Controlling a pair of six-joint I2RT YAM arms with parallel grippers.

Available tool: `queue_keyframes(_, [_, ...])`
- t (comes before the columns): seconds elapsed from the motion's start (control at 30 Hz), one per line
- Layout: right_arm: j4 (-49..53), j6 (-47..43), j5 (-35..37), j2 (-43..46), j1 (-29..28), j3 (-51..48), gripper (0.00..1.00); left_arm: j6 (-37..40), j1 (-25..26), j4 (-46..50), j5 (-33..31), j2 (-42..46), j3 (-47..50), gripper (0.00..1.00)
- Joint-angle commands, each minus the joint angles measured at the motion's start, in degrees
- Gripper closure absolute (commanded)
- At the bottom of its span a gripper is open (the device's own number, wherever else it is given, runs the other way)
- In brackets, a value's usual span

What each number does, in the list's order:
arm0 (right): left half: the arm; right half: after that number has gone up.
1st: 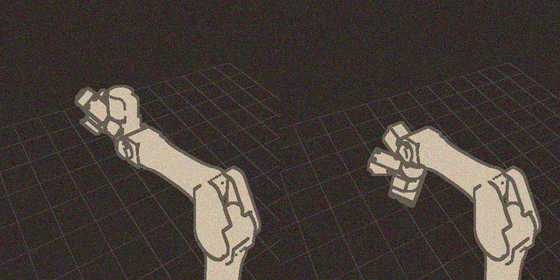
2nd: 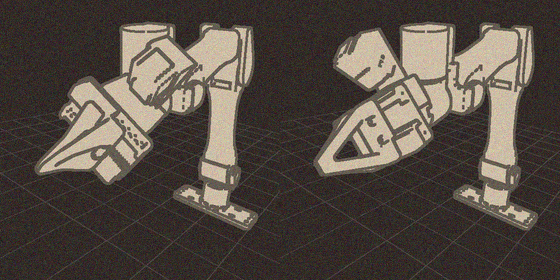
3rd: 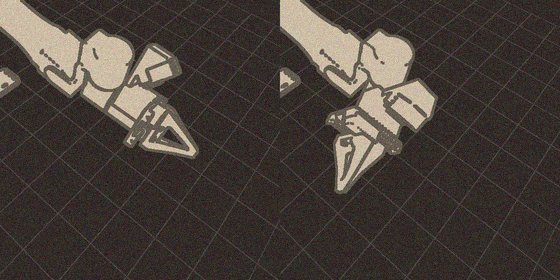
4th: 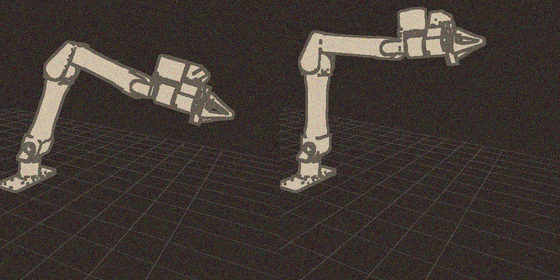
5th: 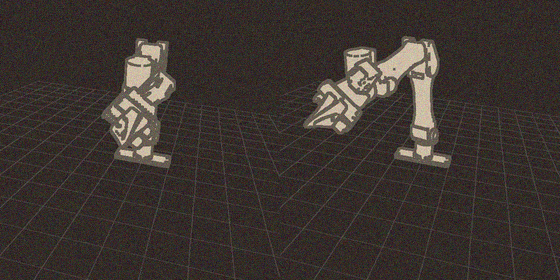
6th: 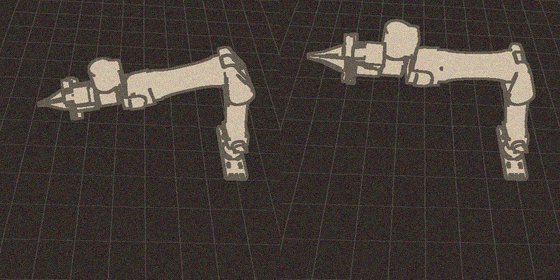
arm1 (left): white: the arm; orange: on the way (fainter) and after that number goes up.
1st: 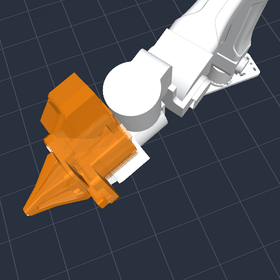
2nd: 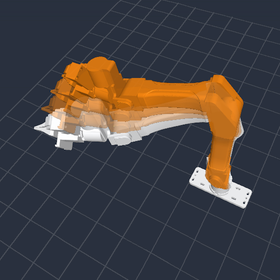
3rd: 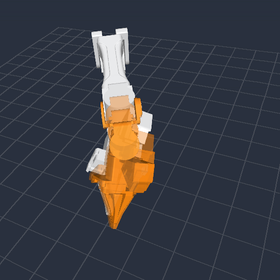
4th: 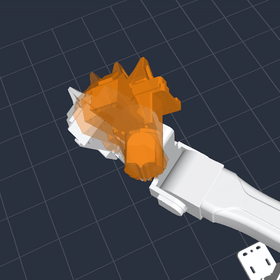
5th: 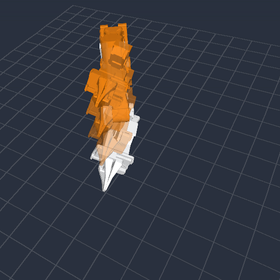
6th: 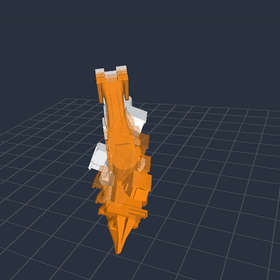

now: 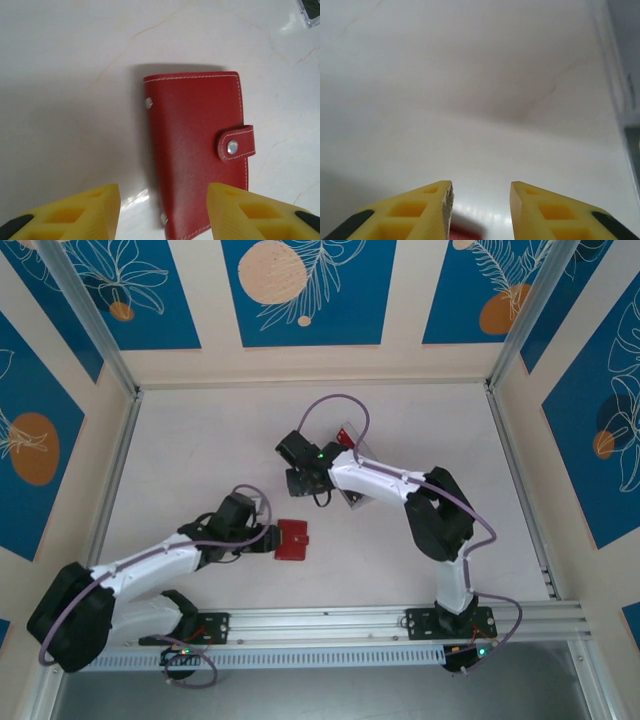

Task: Put the credit cards into the card holder
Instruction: Open the button on the card holder.

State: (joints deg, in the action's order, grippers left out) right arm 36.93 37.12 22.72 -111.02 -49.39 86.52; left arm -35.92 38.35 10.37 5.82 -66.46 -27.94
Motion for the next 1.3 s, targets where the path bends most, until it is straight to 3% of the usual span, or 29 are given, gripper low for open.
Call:
queue_keyframes(0.0, [3.1, 2.78, -0.68, 1.86, -1.58, -5.39, 0.61, 1.22, 1.78, -1.32, -4.64, -3.19, -2.19, 0.54])
queue_keyframes(0.47, [0.66, 7.32, -8.0, 2.6, -7.33, -10.83, 0.54, -3.29, 9.54, -4.35, -15.45, -8.36, 1.71, 0.7])
queue_keyframes(0.73, [-0.02, 8.4, -9.77, -0.17, -8.56, -9.66, 0.54, -6.41, 11.52, -9.71, -15.4, -8.52, 5.32, 0.76])
queue_keyframes(1.13, [-13.53, 13.94, -19.01, -0.67, -7.67, -16.72, 0.53, -8.57, 14.55, -18.69, -14.42, -10.49, 9.08, 0.81])
queue_keyframes(1.27, [-13.77, 14.32, -18.63, -1.49, -8.22, -16.4, 0.52, -9.08, 15.22, -20.5, -14.44, -10.61, 10.1, 0.83])
